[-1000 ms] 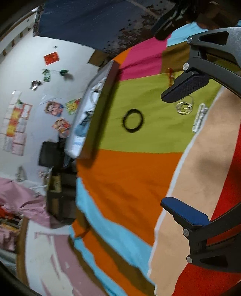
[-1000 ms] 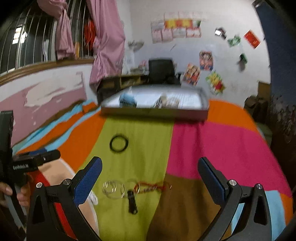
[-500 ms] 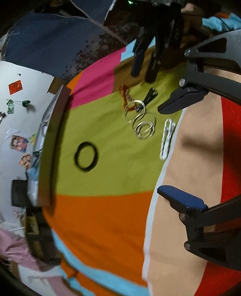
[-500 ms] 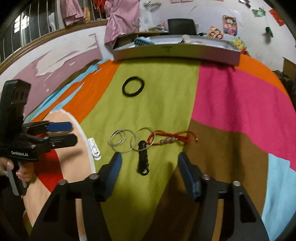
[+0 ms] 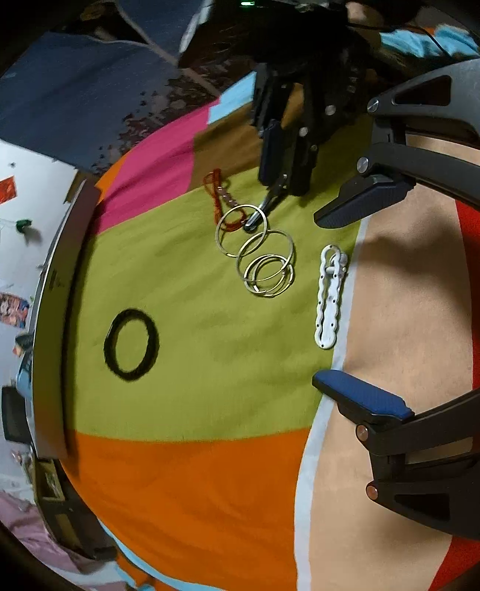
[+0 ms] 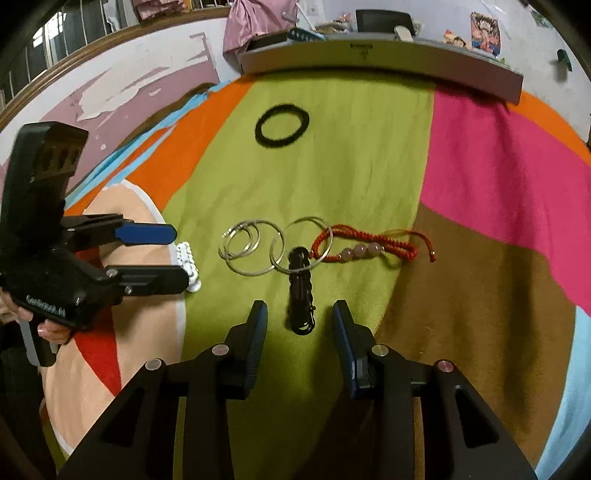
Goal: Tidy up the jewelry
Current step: 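Grasp the black keychain with the right tool while the left tool grasps the white chain bracelet, then carry the keychain with the right tool while the left tool carries the bracelet to the tray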
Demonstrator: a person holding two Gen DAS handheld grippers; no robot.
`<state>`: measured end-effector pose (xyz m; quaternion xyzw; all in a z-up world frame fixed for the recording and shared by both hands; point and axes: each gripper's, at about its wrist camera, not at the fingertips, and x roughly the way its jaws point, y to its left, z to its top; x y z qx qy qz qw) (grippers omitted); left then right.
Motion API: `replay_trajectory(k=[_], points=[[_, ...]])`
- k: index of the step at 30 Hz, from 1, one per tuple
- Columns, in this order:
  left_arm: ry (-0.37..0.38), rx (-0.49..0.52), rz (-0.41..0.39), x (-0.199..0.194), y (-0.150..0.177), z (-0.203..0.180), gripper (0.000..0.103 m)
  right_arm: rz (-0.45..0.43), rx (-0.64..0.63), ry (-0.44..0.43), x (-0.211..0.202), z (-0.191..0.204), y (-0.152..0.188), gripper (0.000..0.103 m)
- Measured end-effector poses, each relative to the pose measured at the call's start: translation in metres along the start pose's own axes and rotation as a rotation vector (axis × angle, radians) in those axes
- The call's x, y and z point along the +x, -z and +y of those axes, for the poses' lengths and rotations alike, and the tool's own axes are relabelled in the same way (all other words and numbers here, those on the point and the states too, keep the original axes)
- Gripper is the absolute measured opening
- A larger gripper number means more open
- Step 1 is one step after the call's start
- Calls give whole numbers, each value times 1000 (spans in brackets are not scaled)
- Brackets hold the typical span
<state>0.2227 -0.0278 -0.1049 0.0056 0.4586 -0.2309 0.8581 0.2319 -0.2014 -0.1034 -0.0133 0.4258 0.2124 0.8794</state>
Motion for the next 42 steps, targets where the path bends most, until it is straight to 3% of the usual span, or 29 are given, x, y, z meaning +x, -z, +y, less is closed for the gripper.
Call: replay_trajectory(k=[5,10,12,15,26,35,42], points=[[-62,78,20,8,1,-12,75,-5,19,-1,2,-3,-1,28],[-86,94,18,8,1,-13,57,-7,18,2,3,0,1,28],[-76,89,14,8,1,-12,57,-10,17,0,1,-2,1,26],[-63,88,5,5,1,-12,57,-5,11,6,5,2,-1,14],[-22,8,-16,-29,16,-9,57,63,8,-35,-20,30,21,13],[24,-25,-108,-56,3,-16,57,-109,61,-23,-72,20,16,13],[33,-61,-220,-77,-64,-6,57,-275,66,15,-95,2,-46,13]])
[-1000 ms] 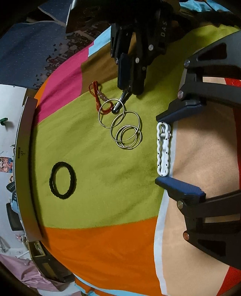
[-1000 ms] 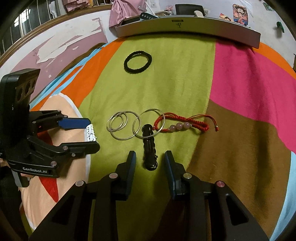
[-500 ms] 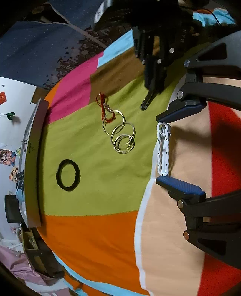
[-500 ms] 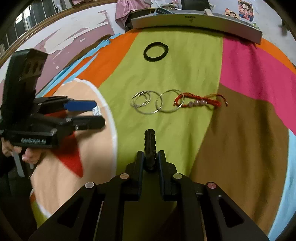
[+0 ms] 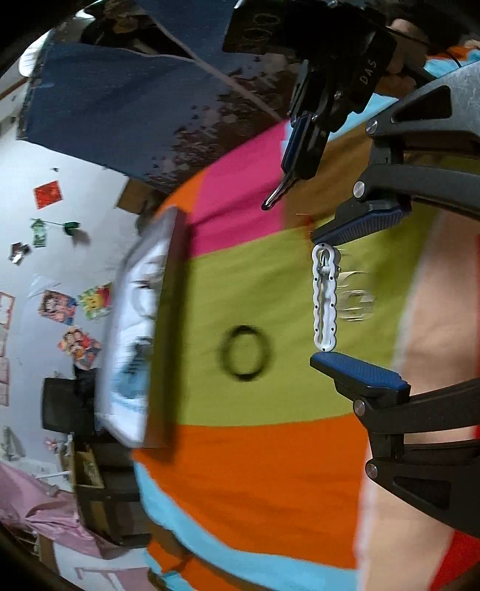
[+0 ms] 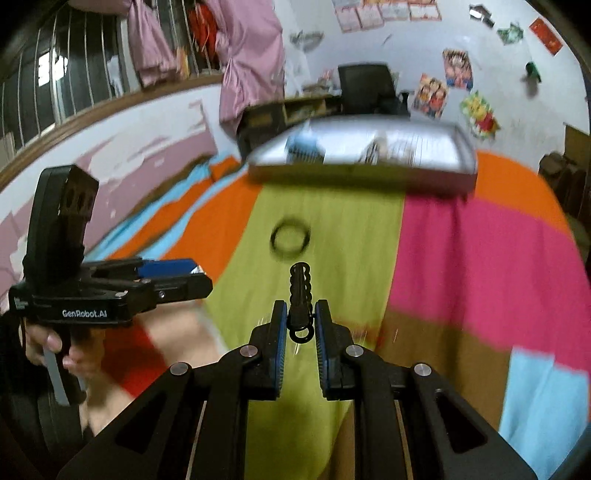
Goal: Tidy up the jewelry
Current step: 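Carry the keychain with the right tool while the left tool carries the bracelet to the tray, then open the right tool over the tray while the left tool releases the bracelet there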
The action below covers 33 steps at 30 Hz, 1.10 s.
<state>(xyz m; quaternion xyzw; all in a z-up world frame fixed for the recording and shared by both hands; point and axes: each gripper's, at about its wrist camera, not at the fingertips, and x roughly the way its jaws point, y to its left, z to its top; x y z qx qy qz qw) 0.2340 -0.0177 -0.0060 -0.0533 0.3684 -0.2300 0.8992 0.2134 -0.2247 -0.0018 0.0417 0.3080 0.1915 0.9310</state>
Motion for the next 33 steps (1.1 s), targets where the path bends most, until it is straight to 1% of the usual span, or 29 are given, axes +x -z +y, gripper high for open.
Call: replay_trajectory(k=[2,3,8,9,12,15,19,22,25,29,32,33], points=[[-2,-3,-33,2,-27,2,57,-45,-2,21,5,-6,-27,13],[-4,0,-52,6,-46,3,57,-57,1,28,7,-8,-37,13],[-23,22,-111,28,-111,1,57,-111,32,105,23,-37,-93,13],[-33,19,-124,38,-127,1,57,-115,40,128,29,-46,-105,13],[-45,-11,-124,62,-156,4,57,-111,56,183,48,-67,-131,13],[-63,-14,-110,89,-177,5,57,-66,75,223,72,-88,-149,13],[-116,-17,-61,125,-189,7,57,10,109,258,105,-112,-158,13],[-131,-42,-21,145,-188,13,57,45,118,262,123,-120,-161,13],[-140,-39,5,157,-183,15,58,79,118,259,136,-124,-160,13],[-156,-21,0,160,-181,13,58,92,110,251,143,-126,-155,14],[-149,-37,-19,157,-181,11,64,83,115,248,143,-126,-154,14],[-144,-49,-32,154,-181,11,67,72,118,249,142,-126,-153,15]])
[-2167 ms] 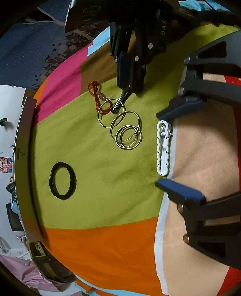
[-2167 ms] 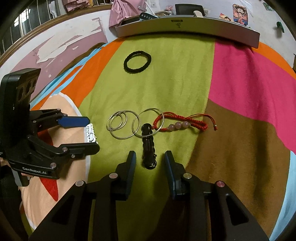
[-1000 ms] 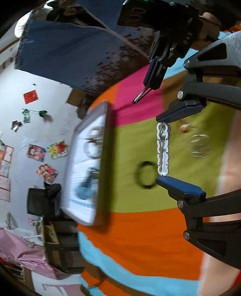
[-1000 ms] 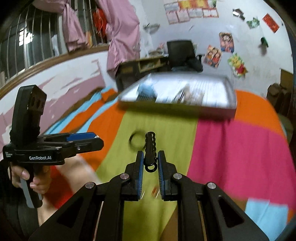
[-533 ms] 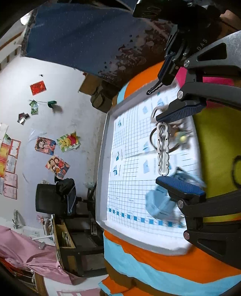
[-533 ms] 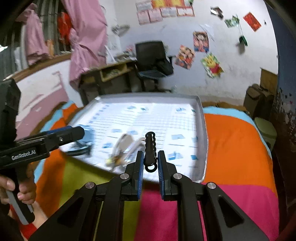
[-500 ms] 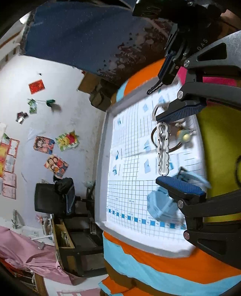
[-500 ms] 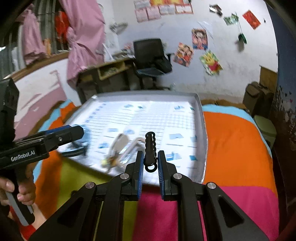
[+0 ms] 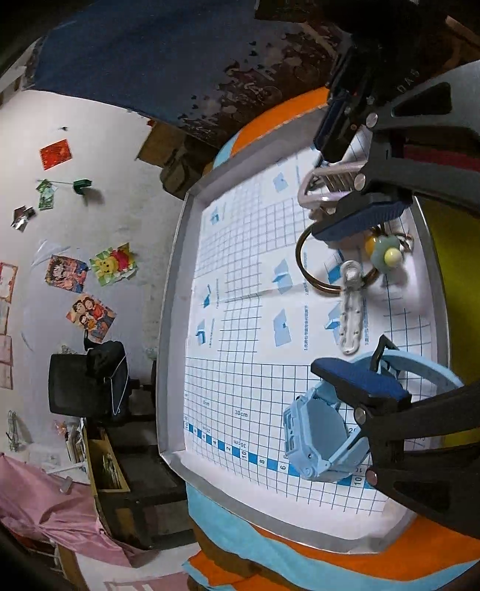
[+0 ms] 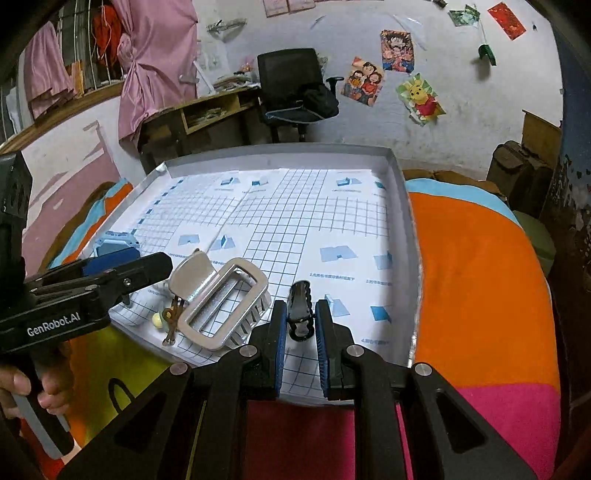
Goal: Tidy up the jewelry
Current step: 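Open the right tool over the tray while the left tool releases the bracelet there, then withdraw both tools from the tray back over the bed cover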
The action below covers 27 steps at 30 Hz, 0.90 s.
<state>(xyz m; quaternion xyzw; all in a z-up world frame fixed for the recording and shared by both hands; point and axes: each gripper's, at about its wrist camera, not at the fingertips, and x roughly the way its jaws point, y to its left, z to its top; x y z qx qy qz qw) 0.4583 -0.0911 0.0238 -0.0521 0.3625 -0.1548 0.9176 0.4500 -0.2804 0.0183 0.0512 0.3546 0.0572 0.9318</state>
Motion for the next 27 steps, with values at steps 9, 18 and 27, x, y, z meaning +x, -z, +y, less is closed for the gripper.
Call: replay_trajectory(k=[9,18,27], points=[[16,-31,-123,-49,3,-9,83,-166,29,1,-63,-6,6,40],[-27,3,-332,-154,24,-18,103,-365,-1,-22,-172,12,26,82],[-82,24,-481,-260,83,-27,103,-486,-58,-44,-269,45,67,102]])
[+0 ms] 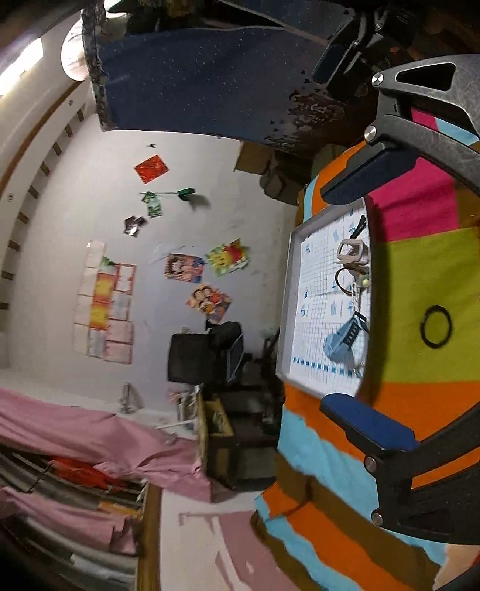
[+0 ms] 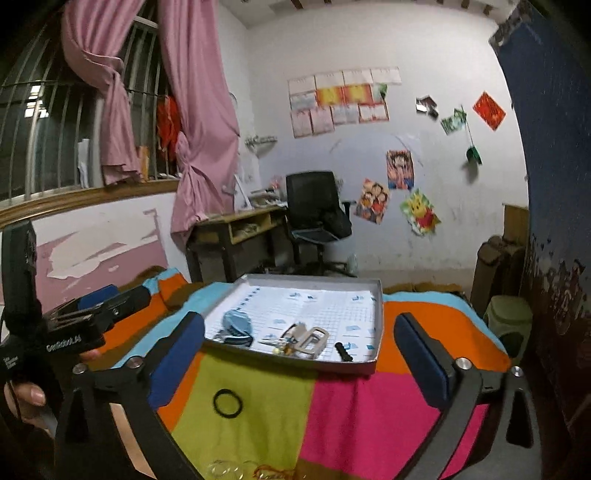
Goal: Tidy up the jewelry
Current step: 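Withdraw both tools from the tray back over the bed cover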
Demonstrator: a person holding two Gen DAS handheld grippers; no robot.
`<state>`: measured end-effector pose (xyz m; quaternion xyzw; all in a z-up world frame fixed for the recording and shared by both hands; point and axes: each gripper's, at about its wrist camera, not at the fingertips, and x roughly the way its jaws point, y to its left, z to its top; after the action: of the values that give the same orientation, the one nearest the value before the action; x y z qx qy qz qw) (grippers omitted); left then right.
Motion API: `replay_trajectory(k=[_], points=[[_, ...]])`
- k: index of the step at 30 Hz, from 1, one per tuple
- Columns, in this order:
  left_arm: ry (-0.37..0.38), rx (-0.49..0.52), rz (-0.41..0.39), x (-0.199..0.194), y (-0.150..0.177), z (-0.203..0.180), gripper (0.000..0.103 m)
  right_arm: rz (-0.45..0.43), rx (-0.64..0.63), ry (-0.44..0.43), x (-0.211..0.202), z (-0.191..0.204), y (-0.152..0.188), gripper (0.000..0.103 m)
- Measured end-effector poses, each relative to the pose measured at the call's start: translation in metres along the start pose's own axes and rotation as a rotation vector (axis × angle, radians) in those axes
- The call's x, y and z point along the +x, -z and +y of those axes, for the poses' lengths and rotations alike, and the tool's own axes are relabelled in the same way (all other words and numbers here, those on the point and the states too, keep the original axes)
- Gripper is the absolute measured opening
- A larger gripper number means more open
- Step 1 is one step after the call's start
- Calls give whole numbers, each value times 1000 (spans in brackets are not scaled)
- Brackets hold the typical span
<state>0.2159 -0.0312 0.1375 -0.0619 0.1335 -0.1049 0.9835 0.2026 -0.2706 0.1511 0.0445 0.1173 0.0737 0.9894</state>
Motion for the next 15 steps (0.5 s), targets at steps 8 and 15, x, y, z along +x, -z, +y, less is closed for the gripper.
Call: replay_trajectory(k=[8,15], points=[[-28,33,-63,-80,25,5,103,-36,-15,-25,-72,21,20,102],[-62,40,-63,-126,57,11,103,-17,-27,-46,-110,25,63,102]])
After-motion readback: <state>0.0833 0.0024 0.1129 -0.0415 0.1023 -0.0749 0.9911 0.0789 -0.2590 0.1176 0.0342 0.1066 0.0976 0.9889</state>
